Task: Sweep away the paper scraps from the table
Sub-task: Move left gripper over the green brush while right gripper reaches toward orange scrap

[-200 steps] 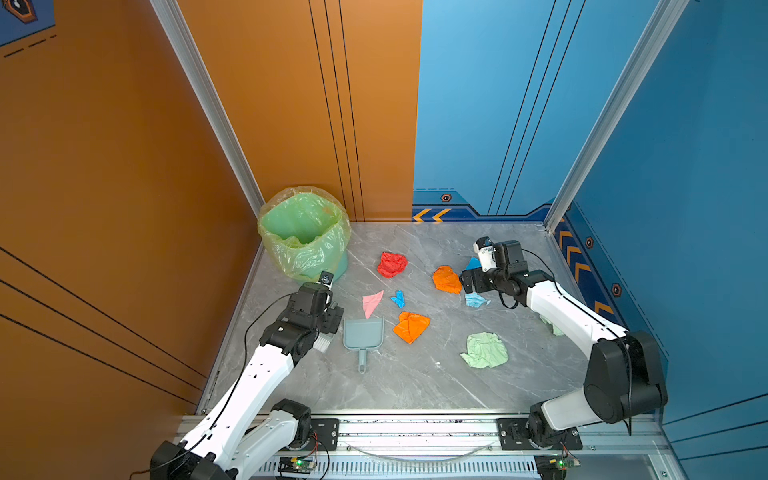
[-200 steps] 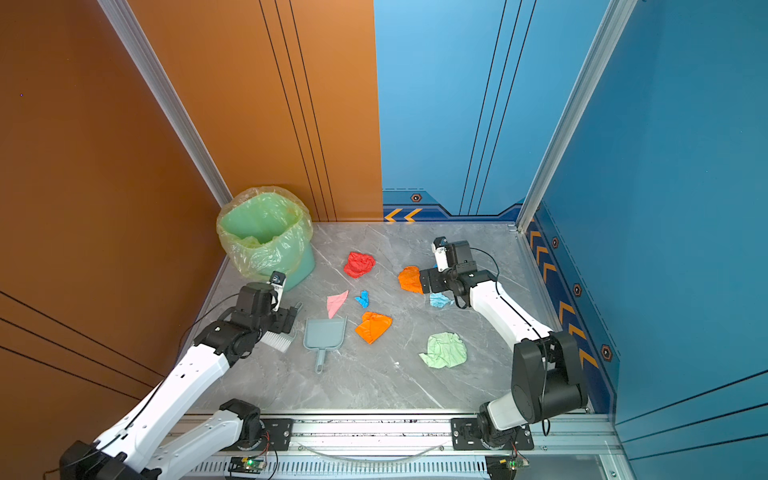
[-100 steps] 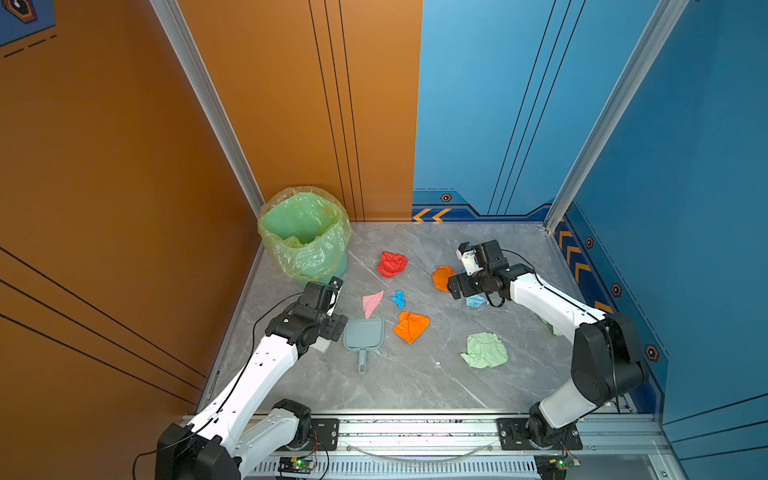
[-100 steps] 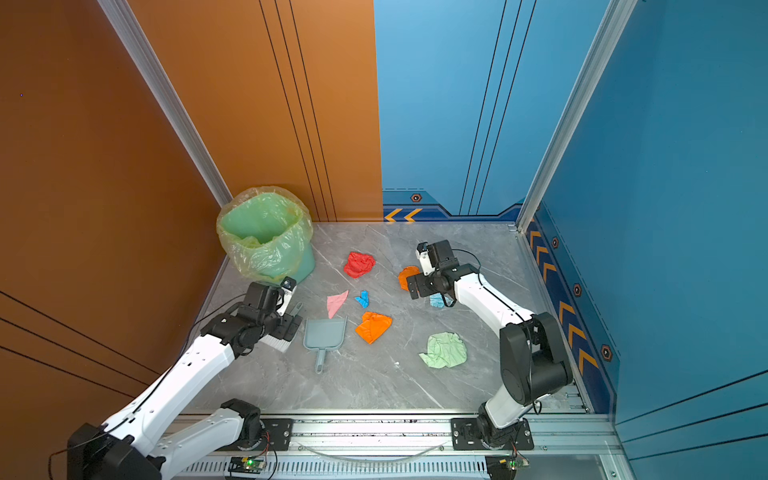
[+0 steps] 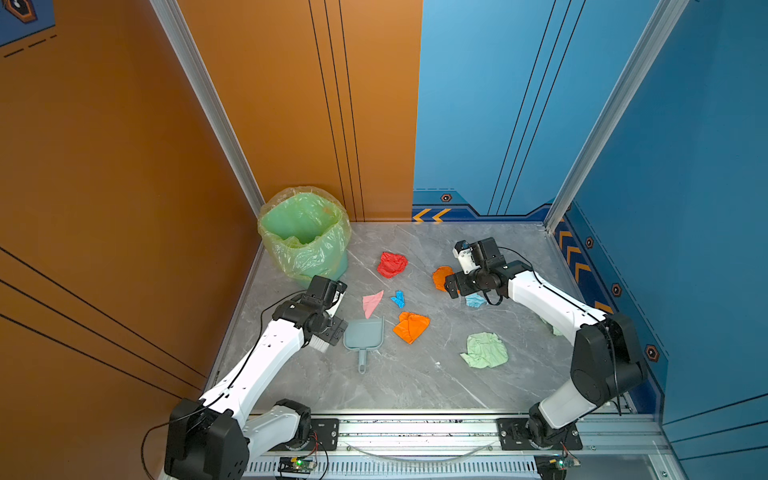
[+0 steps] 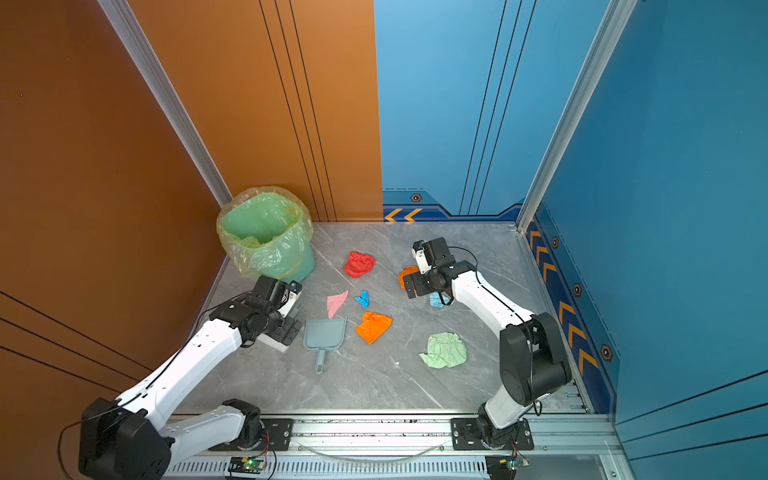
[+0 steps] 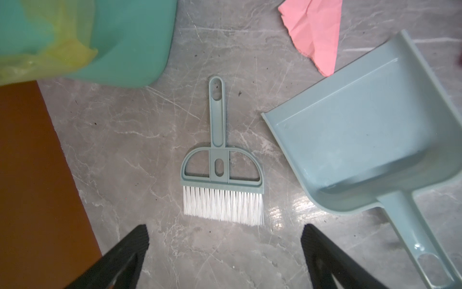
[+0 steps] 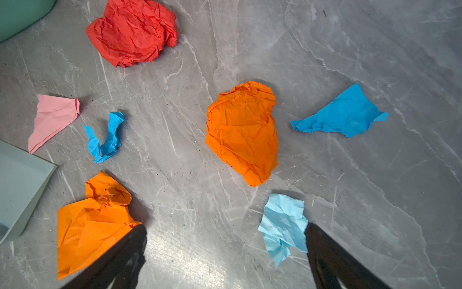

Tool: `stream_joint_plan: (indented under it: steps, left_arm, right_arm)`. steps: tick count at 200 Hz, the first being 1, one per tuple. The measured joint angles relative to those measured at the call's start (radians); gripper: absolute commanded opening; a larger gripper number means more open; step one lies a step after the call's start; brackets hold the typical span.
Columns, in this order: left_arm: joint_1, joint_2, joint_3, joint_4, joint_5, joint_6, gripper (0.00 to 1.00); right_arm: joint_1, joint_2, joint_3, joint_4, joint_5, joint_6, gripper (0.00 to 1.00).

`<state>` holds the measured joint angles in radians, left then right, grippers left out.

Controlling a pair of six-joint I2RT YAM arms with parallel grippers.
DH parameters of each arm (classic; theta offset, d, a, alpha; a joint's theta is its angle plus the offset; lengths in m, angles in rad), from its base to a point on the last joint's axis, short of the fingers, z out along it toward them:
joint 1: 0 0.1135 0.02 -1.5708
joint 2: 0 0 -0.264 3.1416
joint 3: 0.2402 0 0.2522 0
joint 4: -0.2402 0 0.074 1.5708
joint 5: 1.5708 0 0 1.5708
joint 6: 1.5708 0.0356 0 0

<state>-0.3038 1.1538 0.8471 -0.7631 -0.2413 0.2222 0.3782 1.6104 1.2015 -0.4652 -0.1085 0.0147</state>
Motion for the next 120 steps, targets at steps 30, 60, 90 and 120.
stream_joint_plan:
  steps: [30, 60, 90, 120]
  left_arm:
    - [0.013, 0.041, 0.001, -0.021, 0.012, 0.017, 0.92]
    - [0.016, 0.082, 0.001, -0.034, 0.026, 0.026, 0.87]
    - [0.03, 0.104, 0.003, -0.04, 0.042, 0.035, 0.81]
    - [0.056, 0.121, 0.024, -0.042, 0.061, 0.043, 0.8]
  right_arm:
    - [0.007, 0.0, 0.004, 0.0, 0.0, 0.0, 1.0]
    - [0.01, 0.006, 0.009, 0.0, 0.0, 0.0, 1.0]
    - [0.013, 0.029, 0.015, -0.006, 0.0, 0.0, 1.0]
    - [0.016, 0.043, 0.017, -0.007, 0.0, 0.0, 1.0]
